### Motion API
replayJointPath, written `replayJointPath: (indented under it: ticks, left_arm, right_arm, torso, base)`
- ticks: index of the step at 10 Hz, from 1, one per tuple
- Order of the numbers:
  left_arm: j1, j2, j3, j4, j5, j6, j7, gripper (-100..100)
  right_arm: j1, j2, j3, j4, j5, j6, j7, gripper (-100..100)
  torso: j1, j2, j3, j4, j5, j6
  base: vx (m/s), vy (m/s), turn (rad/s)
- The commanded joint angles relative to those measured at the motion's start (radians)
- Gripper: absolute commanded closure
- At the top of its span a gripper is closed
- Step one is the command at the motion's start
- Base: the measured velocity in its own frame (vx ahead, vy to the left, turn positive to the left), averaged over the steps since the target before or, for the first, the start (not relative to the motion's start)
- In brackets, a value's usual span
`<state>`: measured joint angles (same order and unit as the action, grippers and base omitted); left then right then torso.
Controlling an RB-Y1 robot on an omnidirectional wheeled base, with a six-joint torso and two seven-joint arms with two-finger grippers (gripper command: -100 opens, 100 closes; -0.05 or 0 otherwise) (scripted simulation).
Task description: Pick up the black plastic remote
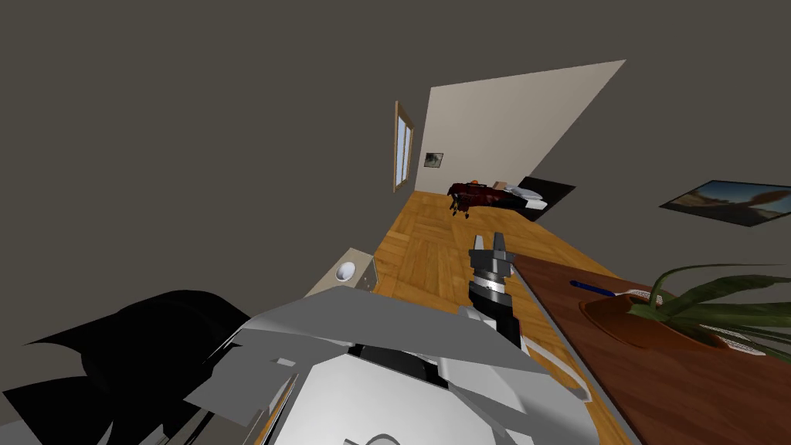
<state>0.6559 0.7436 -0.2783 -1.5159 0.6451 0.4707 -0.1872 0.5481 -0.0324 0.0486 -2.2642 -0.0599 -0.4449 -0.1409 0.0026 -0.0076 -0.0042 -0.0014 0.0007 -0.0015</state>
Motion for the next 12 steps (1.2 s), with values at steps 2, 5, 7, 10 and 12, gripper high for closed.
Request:
replayJointPath:
  ticks: [2,5,7,10,12]
  left_arm:
    - [-0.009,0.03,-0.033,0.042,0.048,0.071,0.001,-100]
    - [-0.018,0.057,-0.072,0.086,0.1,0.141,0.003,-100]
    - [-0.023,0.067,-0.091,0.105,0.124,0.173,0.004,-100]
    - [-0.024,0.066,-0.092,0.102,0.12,0.184,0.011,0]
    - [-0.045,0.021,-0.099,0.152,0.093,0.164,0.008,-100]
  right_arm:
    - [0.0,0.0,0.0,0.0,0.0,0.0,0.0,0]
    - [0.0,0.0,0.0,0.0,0.0,0.0,0.0,0]
    - [0.0,0.0,0.0,0.0,0.0,0.0,0.0,0]
    - [0.0,0.0,0.0,0.0,0.0,0.0,0.0,0]
    - [0.0,0.0,0.0,0.0,0.0,0.0,0.0,0]
  torso:
    - [0.0,0.0,0.0,0.0,0.0,0.0]
    - [0.001,-0.004,-0.002,-0.001,0.0,0.0]
    - [0.0,-0.003,-0.002,-0.001,0.0,0.0]
    - [-0.001,0.001,0.0,0.0,0.0,0.0]
    - [-0.001,0.003,0.002,0.001,0.0,0.0]
  base:
    - [0.067,0.023,-0.166]
    - [0.107,0.029,-0.146]
    - [0.092,0.026,-0.091]
    - [0.03,0.013,-0.026]
    - [-0.009,0.028,-0.038]
